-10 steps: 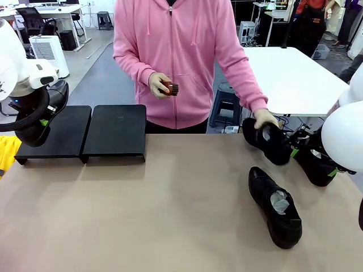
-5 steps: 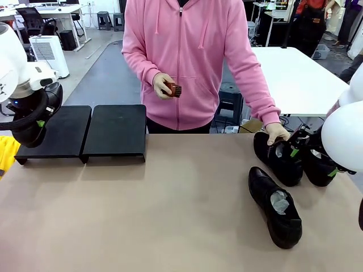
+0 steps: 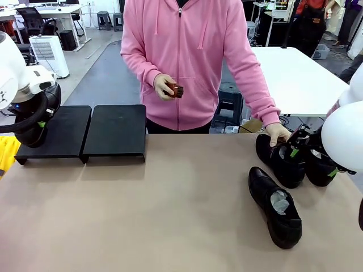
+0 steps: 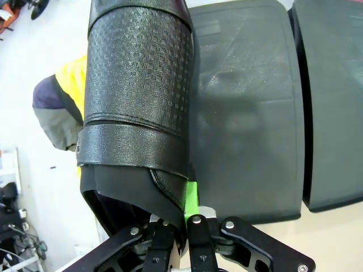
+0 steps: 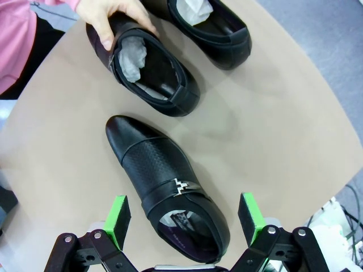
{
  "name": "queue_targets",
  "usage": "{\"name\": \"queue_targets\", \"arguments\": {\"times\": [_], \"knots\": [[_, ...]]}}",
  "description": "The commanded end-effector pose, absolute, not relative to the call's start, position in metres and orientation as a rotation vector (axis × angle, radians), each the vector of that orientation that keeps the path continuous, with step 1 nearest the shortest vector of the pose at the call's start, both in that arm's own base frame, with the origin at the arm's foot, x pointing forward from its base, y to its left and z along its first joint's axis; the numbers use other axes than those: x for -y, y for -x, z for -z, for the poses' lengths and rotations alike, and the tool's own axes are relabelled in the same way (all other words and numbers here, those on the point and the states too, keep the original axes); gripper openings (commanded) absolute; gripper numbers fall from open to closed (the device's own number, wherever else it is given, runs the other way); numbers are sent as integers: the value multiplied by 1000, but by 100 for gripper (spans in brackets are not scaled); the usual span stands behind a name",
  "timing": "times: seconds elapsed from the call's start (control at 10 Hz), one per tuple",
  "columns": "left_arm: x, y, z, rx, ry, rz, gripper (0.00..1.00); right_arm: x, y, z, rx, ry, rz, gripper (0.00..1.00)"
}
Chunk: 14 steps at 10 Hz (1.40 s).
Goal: Organize the shoes by placing them on the stand.
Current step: Place the Shoe from the middle of the table onto the Shoes Stand.
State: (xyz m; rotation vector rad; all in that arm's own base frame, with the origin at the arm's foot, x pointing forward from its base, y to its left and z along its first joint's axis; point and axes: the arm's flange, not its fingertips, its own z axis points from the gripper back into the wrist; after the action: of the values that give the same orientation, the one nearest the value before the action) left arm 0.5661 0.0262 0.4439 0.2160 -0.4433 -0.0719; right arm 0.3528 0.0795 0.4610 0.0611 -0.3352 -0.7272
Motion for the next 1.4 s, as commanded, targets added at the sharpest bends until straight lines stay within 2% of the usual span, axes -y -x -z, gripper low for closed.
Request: {"name": "queue_targets", "arguments": {"times": [0.0, 0.4, 0.9, 1.0, 1.2, 1.3], "knots": [[-24, -573, -444, 478, -248, 68, 0, -77, -353, -461, 343, -46, 713, 100], [-18, -579, -435, 460, -248, 42, 2, -77, -353, -461, 343, -46, 713, 100], [-19, -580, -427, 479, -259, 26, 97, -77, -353, -461, 343, -46, 713, 100], [-17, -578, -430, 490, -238, 5, 100, -77, -353, -461, 343, -46, 713, 100], [-10, -560, -443, 512, -207, -5, 100, -77, -353, -461, 343, -46, 713, 100], [-20, -578, -433, 469, -215, 25, 100, -77, -353, -461, 343, -46, 713, 100]]}}
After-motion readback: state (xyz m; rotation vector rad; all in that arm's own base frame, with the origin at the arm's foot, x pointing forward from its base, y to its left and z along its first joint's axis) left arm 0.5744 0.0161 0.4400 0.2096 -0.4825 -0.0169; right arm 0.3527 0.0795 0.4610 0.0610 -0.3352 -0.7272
